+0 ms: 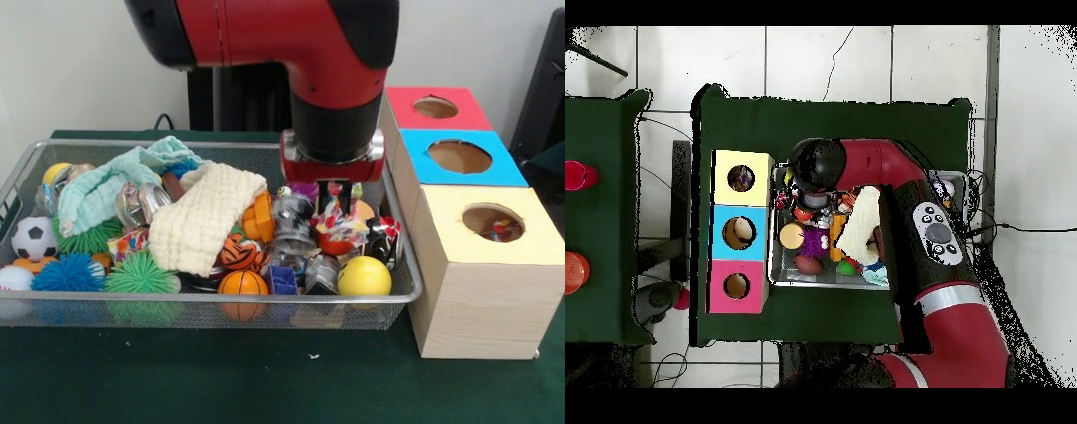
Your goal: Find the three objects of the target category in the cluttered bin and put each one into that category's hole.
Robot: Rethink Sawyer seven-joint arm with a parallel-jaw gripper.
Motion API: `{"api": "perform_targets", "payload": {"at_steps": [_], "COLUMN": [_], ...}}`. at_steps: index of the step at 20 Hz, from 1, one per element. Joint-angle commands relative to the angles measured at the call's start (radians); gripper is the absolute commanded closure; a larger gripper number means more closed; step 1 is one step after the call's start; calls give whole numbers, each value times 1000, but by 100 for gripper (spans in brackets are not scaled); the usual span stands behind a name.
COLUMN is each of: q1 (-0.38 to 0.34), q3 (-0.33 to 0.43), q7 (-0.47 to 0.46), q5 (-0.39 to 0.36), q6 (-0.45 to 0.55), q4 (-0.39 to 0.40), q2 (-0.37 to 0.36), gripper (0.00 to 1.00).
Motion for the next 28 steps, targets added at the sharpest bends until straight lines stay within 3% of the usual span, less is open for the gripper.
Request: {"api": "perform_targets", "payload": {"at_steps": [1,8,18,21,25,28], "q1": [10,46,171,217,291,339], "q3": [24,-4,-74,-102,-156,-207], "q7": [46,148,285,321,297,350], "q5": [65,138,197,200,123,130], "q6": [9,-14,-101,-129,-211,-279], "q4": [122,159,163,157,116,107], "q2": [-48,-82,-85,-79,-38,-14], "gripper": [100,100,100,100,100,100]}}
